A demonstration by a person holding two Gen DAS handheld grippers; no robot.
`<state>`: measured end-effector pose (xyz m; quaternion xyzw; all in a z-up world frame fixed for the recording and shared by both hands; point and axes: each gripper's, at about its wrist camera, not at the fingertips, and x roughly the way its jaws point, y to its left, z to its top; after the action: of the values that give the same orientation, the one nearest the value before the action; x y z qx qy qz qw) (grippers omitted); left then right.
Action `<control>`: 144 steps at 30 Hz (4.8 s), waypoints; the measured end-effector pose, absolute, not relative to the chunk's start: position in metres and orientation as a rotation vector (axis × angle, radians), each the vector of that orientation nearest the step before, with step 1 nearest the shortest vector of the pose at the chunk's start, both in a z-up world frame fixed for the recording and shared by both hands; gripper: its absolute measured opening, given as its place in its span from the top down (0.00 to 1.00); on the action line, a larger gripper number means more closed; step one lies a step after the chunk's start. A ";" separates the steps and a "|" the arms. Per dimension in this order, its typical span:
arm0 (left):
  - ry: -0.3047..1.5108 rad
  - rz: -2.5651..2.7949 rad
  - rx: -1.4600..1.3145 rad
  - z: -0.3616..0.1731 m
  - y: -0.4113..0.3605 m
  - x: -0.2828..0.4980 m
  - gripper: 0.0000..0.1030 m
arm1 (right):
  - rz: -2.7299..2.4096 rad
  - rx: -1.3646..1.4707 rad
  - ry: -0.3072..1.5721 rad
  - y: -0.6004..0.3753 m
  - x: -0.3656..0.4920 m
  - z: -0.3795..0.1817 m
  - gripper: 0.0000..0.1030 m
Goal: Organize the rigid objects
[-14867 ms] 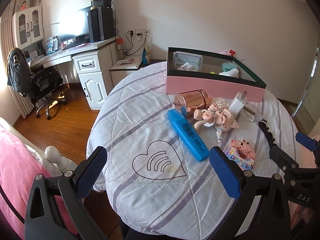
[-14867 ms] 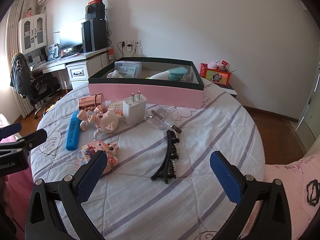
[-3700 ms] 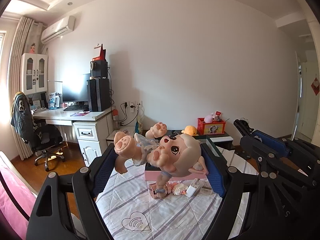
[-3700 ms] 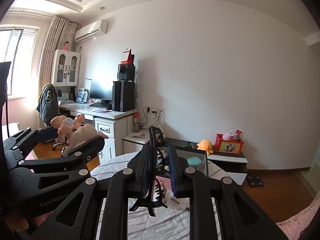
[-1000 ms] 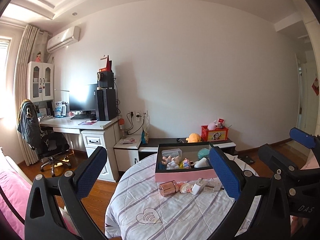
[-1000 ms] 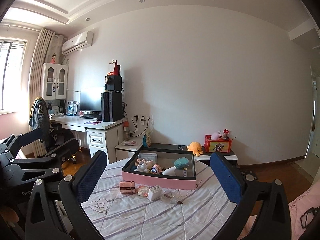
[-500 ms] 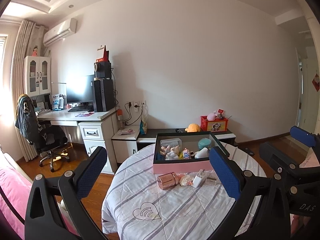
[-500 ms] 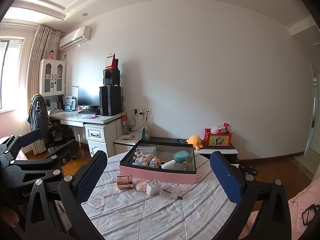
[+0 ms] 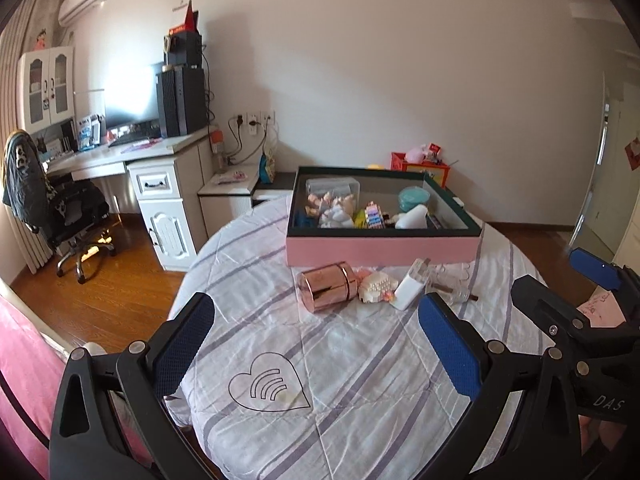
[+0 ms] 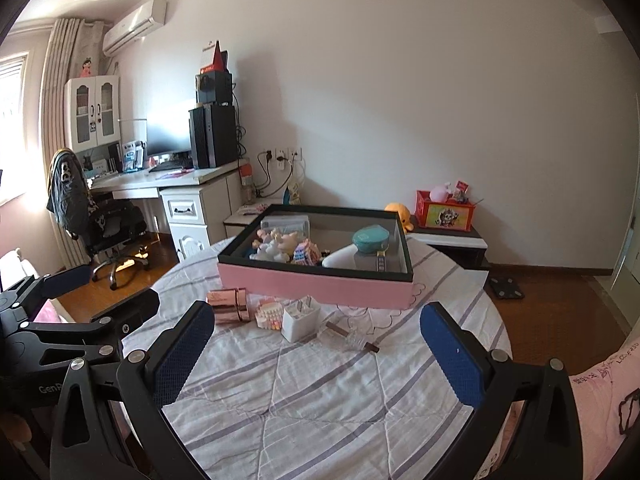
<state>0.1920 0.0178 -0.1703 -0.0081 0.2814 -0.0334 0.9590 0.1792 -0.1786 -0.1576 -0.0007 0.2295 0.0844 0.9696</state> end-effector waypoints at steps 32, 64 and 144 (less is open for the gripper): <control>0.852 0.022 -0.143 -0.260 0.015 0.346 0.42 | 0.150 0.040 0.787 -0.209 0.301 -0.252 0.00; 0.623 -0.044 -0.053 -0.200 0.011 0.247 0.46 | 0.240 0.025 0.568 -0.197 0.259 -0.206 0.43; 0.651 -0.047 0.058 -0.192 -0.025 0.433 0.46 | 0.235 -0.119 0.569 -0.162 0.410 -0.190 0.42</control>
<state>0.4326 -0.0245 -0.1923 0.0286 0.3195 -0.0229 0.9469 0.4102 -0.1621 -0.1902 -0.0583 0.2799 0.1156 0.9513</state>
